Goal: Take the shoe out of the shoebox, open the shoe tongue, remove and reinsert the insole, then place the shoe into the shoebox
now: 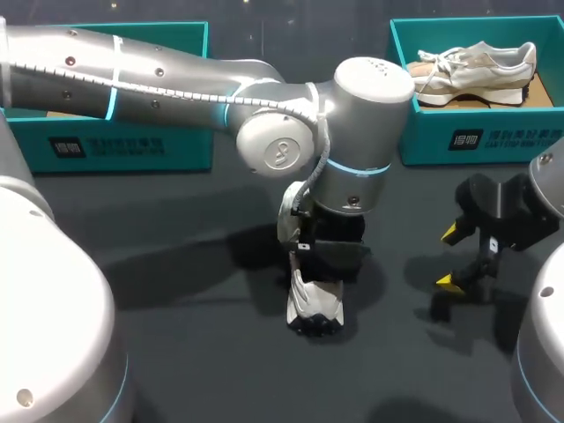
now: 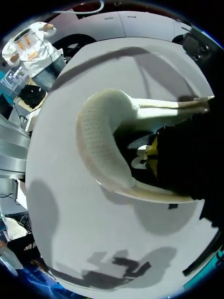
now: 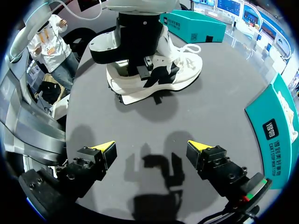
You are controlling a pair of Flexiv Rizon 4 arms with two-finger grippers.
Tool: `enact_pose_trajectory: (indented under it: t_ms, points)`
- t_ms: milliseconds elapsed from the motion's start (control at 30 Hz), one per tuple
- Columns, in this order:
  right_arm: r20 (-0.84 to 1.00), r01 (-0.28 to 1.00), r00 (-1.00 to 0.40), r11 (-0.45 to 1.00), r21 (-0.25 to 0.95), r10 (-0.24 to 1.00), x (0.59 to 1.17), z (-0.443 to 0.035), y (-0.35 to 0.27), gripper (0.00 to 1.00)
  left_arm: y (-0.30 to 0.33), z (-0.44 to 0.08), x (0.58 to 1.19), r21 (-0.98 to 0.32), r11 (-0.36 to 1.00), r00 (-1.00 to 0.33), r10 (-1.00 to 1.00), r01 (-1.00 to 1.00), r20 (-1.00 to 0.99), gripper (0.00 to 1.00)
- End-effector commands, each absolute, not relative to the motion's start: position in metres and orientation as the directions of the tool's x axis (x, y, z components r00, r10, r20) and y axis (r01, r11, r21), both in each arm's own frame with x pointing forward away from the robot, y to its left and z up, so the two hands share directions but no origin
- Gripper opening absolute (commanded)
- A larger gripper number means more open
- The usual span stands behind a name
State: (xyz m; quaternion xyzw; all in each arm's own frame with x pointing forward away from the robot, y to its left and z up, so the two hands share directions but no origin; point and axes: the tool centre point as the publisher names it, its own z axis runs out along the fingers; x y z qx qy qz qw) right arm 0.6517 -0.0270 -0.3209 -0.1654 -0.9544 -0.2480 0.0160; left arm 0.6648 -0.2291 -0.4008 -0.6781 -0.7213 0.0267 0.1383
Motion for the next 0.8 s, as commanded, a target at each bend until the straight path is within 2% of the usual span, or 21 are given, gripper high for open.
enact_pose_trajectory:
  t_ms: [33,133,267,567,667,800]
  points:
    - [0.109,0.323,-0.945,0.823,0.467,0.31,0.649,-0.32,-0.027,1.0,-0.228,-0.392,0.667,-0.25,0.053,-0.032,0.995,0.967,0.09,0.0]
    - [0.109,0.323,-0.945,0.823,0.467,0.31,0.649,-0.32,-0.027,1.0,-0.23,-0.376,0.664,-0.337,-0.004,0.017,0.999,0.942,0.035,0.0]
    - [0.109,0.323,-0.945,0.823,0.467,0.31,0.649,-0.32,-0.027,1.0,-0.233,-0.368,0.652,-0.392,-0.063,0.074,0.997,0.918,0.013,0.0]
    - [0.109,0.323,-0.945,0.823,0.467,0.31,0.649,-0.32,-0.027,1.0,-0.239,-0.405,0.636,-0.442,-0.049,0.089,0.993,0.895,0.071,0.0]
    - [0.109,0.323,-0.945,0.823,0.467,0.31,0.649,-0.32,-0.027,1.0,-0.239,-0.416,0.633,-0.429,-0.037,0.084,0.992,0.903,0.092,0.0]
    - [0.109,0.323,-0.945,0.823,0.467,0.31,0.649,-0.32,-0.027,1.0,-0.235,-0.424,0.638,-0.341,0.016,0.031,0.991,0.94,0.131,0.0]
